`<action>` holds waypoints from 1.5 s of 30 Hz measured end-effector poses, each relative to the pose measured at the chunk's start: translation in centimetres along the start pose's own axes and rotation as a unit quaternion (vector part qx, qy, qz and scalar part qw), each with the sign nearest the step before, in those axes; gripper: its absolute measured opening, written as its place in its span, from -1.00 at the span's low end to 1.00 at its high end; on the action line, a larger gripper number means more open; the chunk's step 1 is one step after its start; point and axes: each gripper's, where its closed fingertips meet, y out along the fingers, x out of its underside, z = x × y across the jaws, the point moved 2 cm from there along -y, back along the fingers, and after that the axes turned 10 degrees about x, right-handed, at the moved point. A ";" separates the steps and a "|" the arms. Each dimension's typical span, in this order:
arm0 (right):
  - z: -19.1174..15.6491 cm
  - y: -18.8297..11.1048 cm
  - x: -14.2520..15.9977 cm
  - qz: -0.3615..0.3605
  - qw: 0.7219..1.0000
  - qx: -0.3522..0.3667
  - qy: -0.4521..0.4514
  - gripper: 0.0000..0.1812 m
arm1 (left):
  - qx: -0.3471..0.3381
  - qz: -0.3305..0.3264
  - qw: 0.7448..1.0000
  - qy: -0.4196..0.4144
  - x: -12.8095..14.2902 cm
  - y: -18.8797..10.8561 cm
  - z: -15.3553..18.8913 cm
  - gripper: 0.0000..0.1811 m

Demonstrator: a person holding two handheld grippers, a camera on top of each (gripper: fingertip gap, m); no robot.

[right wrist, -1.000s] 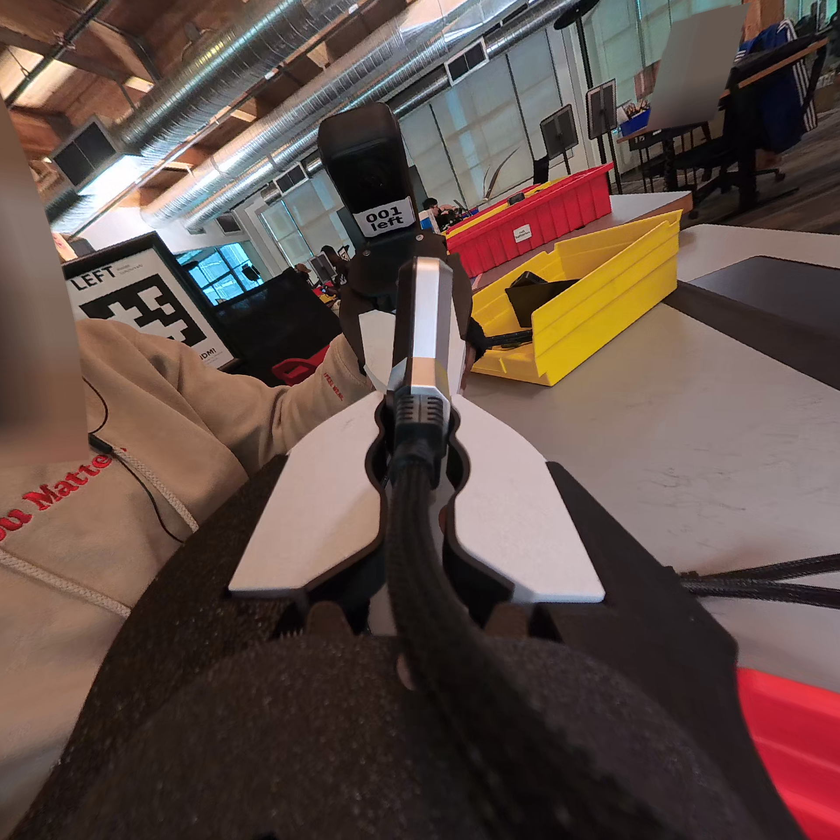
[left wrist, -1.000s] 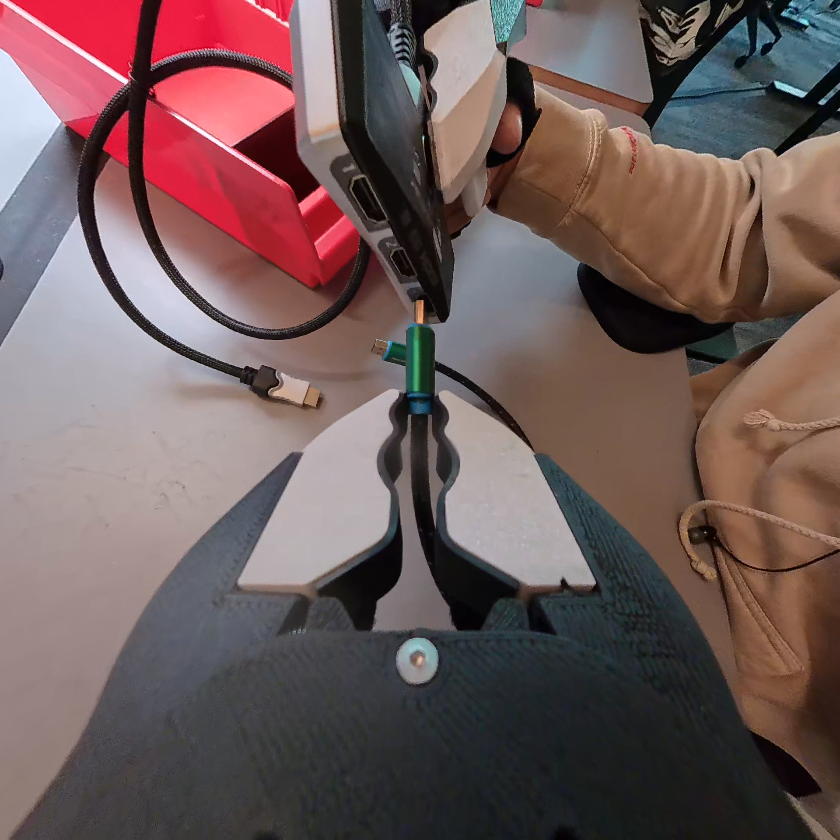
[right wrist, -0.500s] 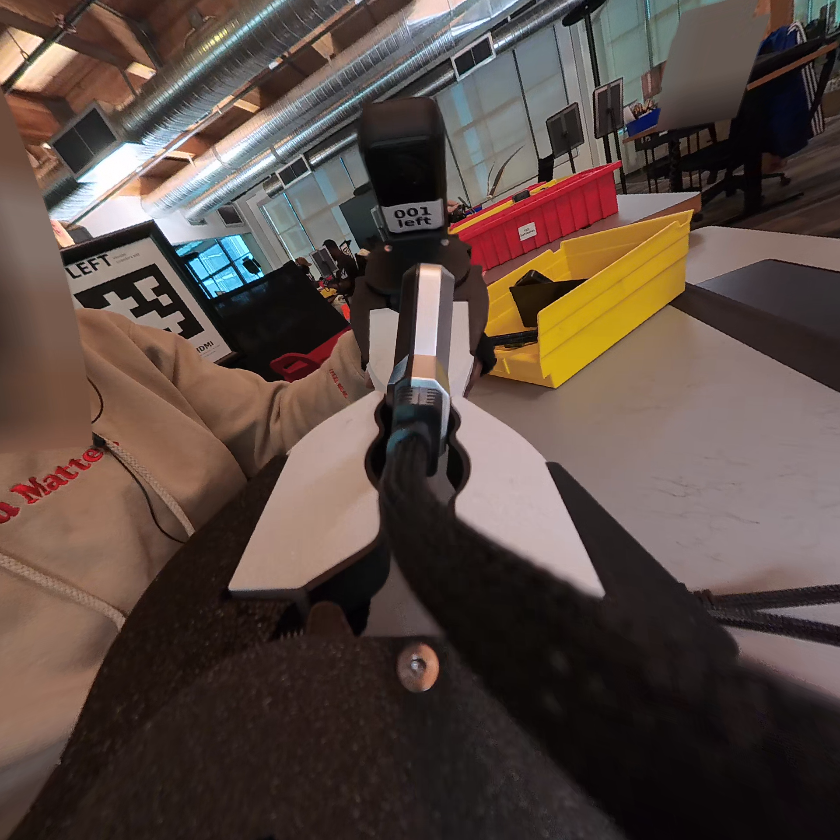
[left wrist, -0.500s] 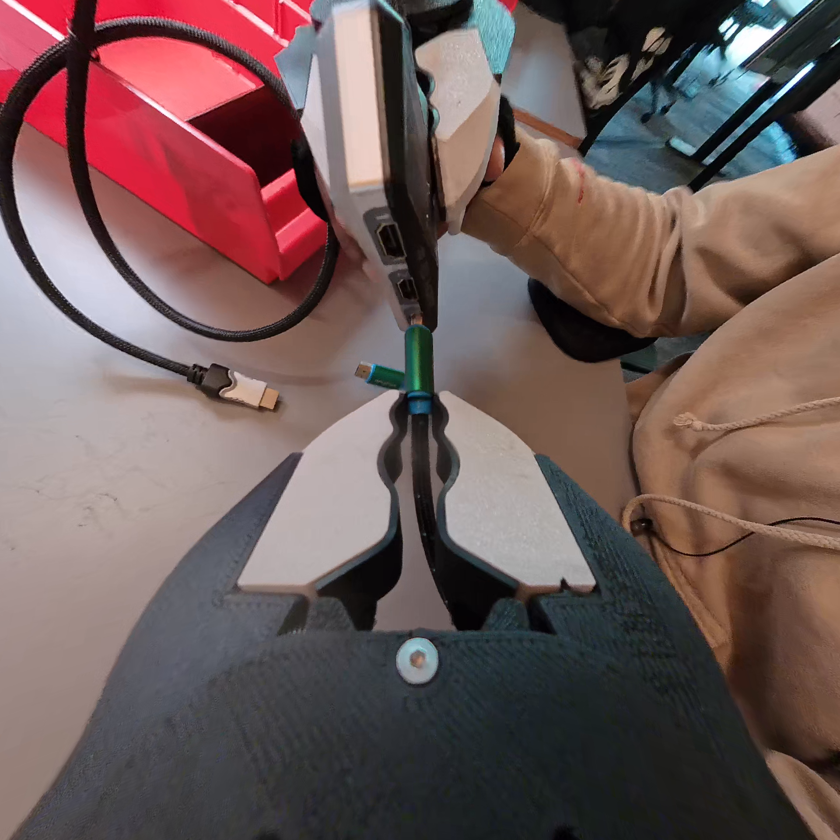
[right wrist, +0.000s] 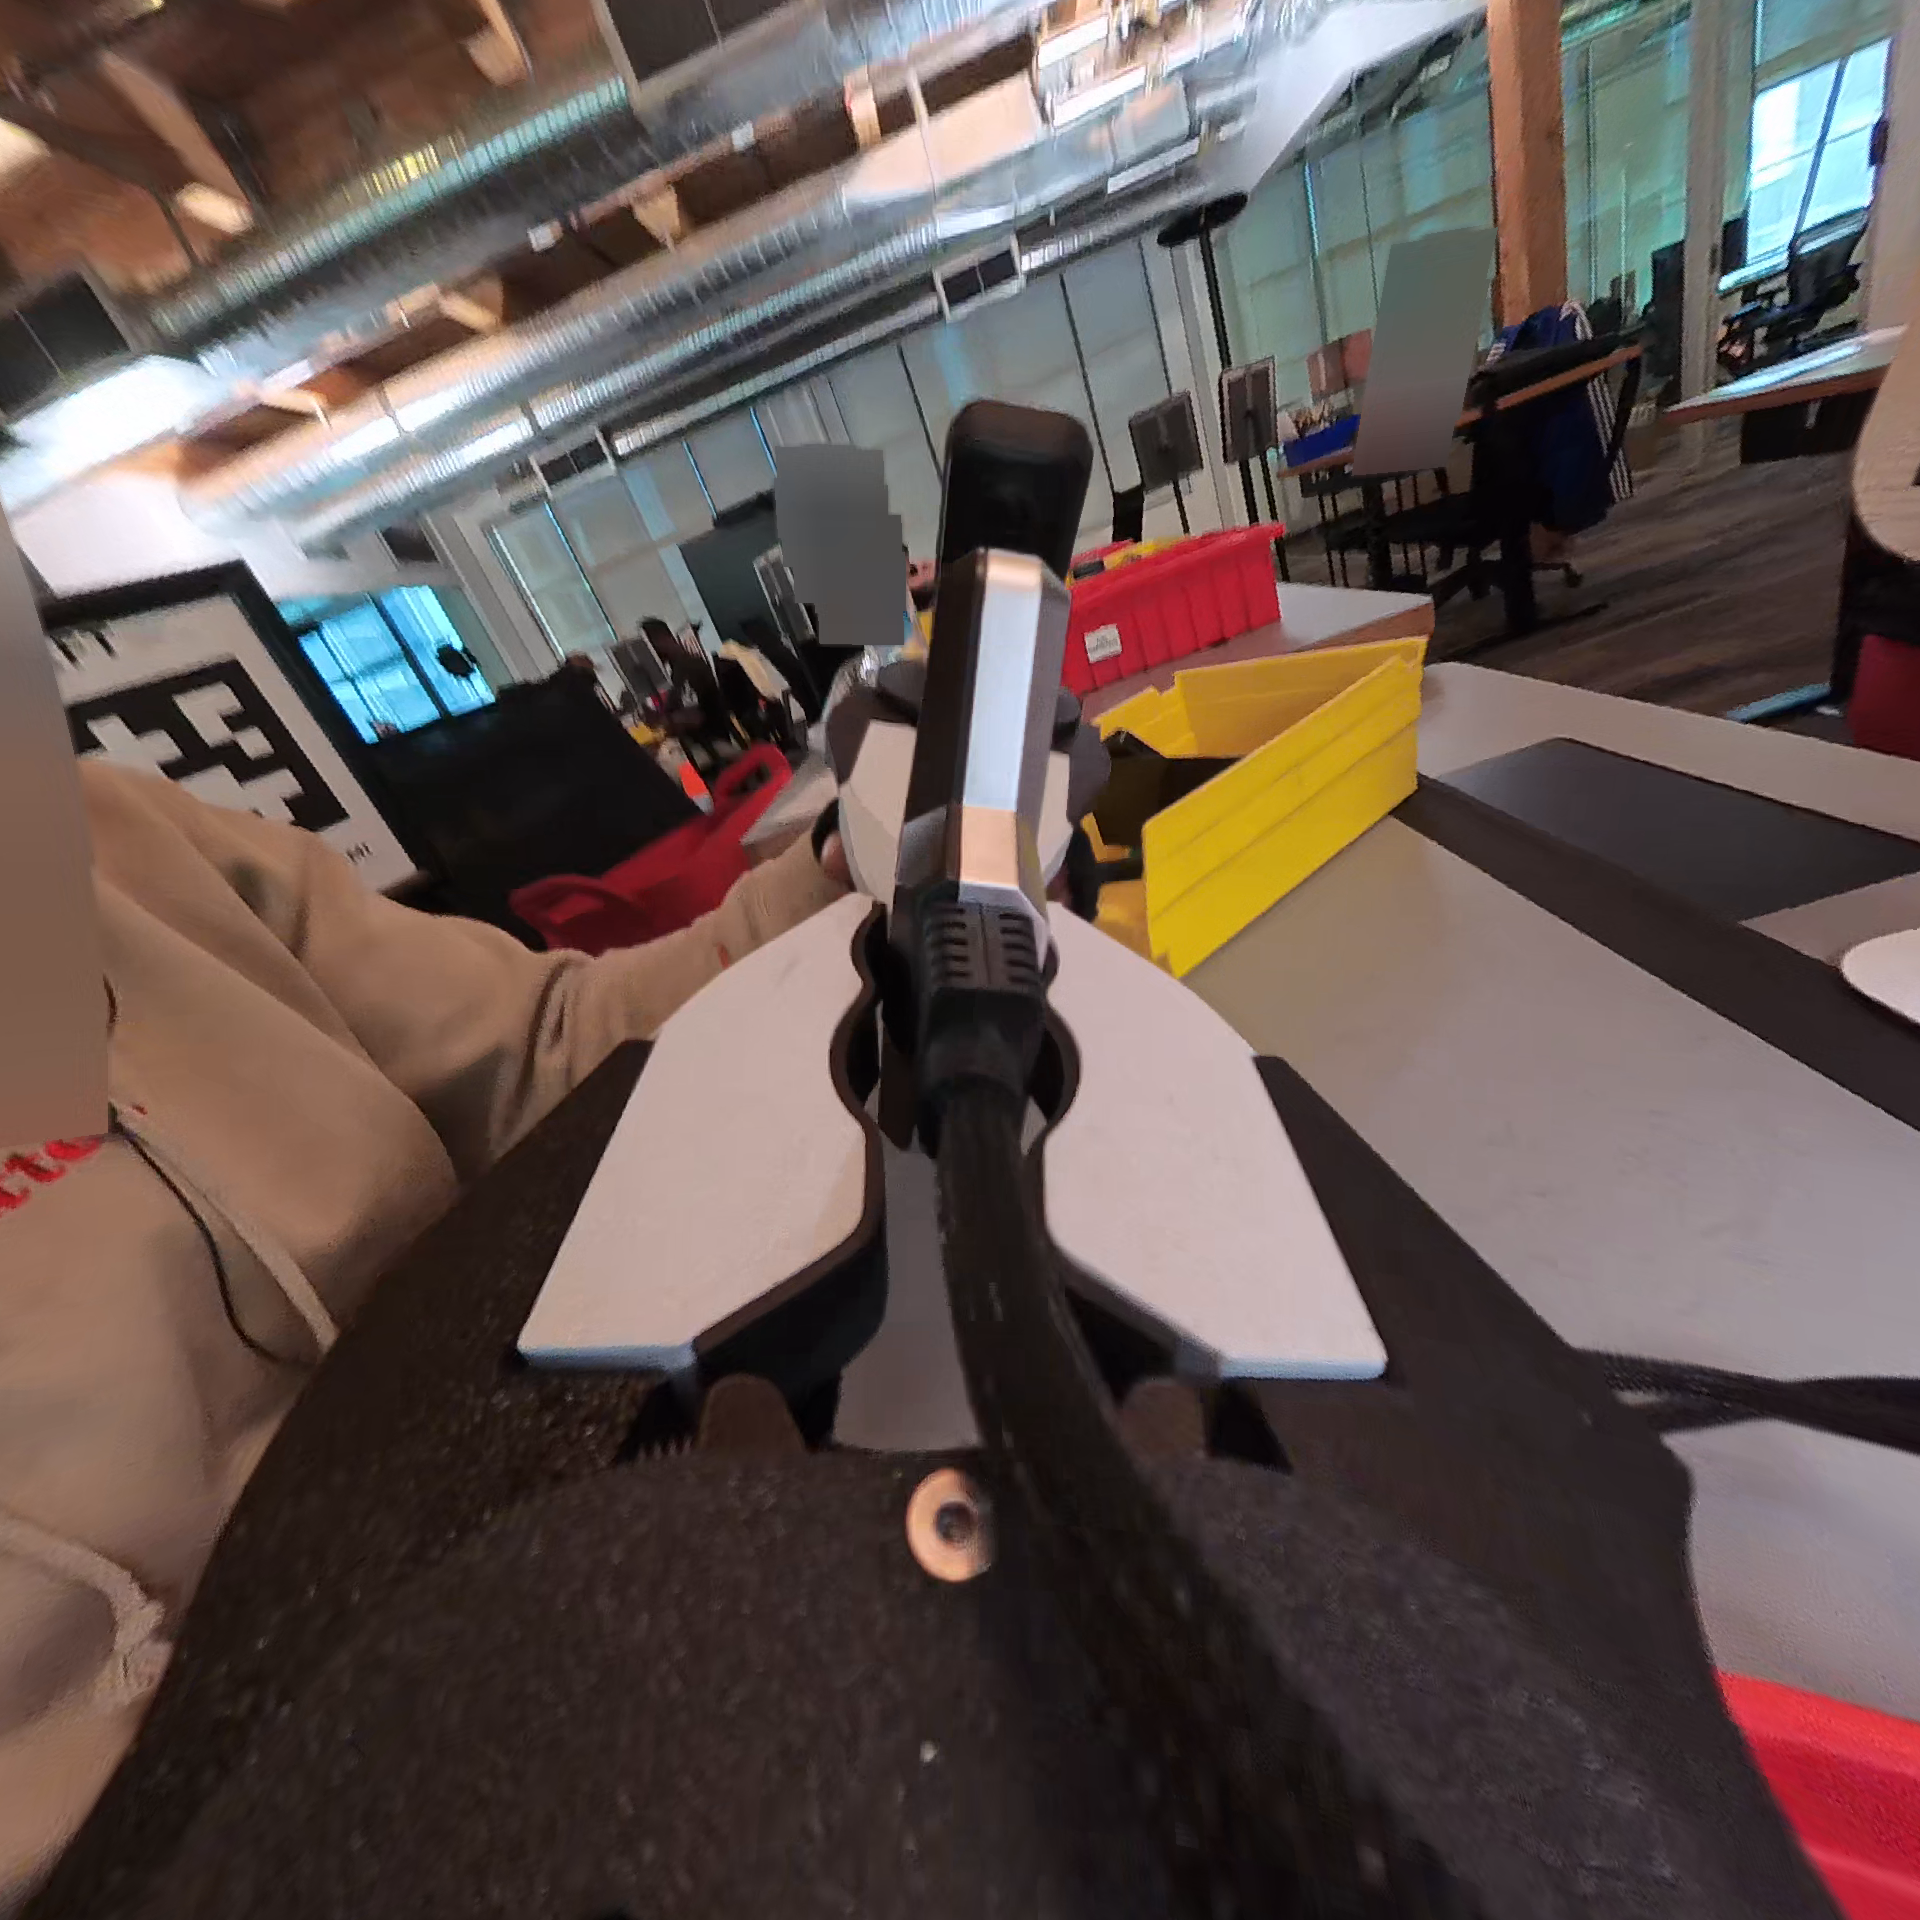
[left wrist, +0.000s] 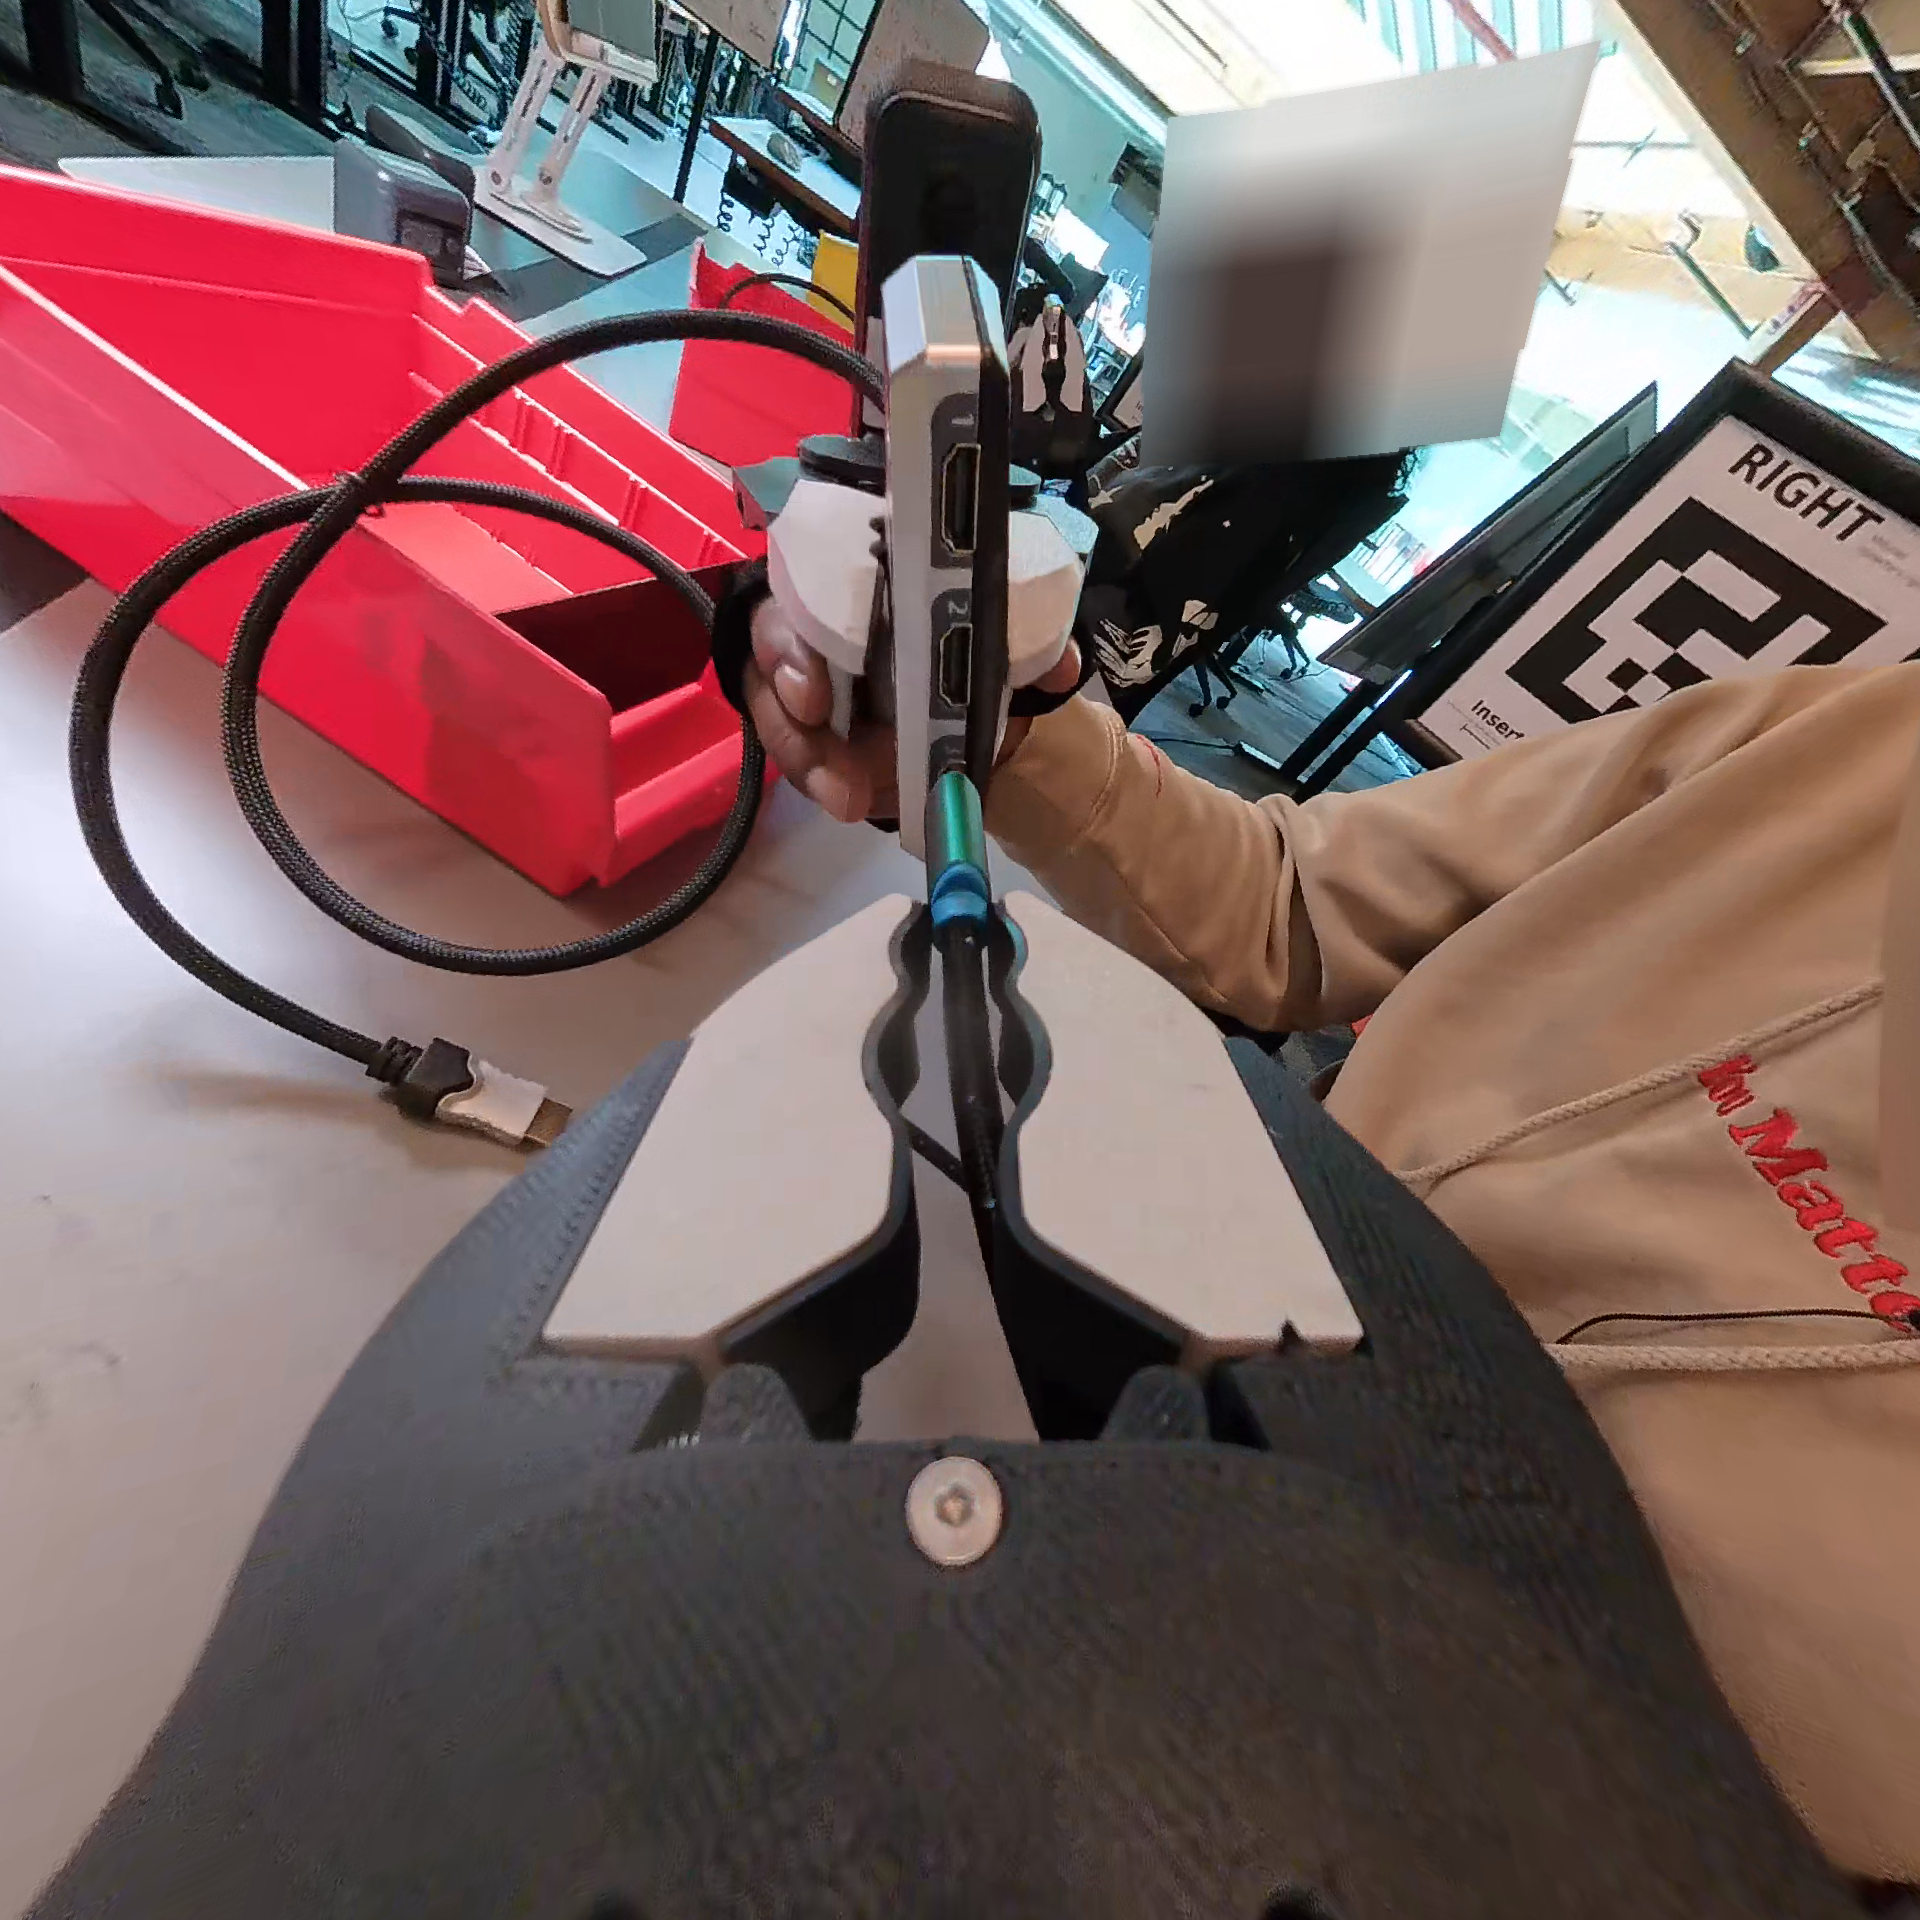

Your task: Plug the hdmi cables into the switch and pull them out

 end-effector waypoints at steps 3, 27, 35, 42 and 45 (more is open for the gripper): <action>-0.7 0.2 0.7 -0.034 0.999 -0.012 -0.011 -0.74 | 0.009 -0.003 1.000 0.006 0.0 0.2 0.4 -0.88; -1.0 0.3 2.1 -0.054 0.997 -0.045 0.009 -0.76 | 0.024 -0.016 1.000 0.004 0.7 1.0 0.5 -0.88; -1.0 0.5 1.9 -0.071 0.997 -0.020 -0.014 -0.74 | 0.011 -0.033 0.999 0.018 0.8 0.6 0.5 -0.87; -1.5 0.3 1.0 -0.044 0.998 -0.029 -0.017 -0.76 | -0.004 -0.078 0.997 0.029 1.8 1.0 0.7 -0.87; -1.9 0.0 1.1 -0.062 0.997 -0.031 -0.039 -0.76 | -0.011 -0.085 0.995 0.042 1.7 1.8 0.8 -0.86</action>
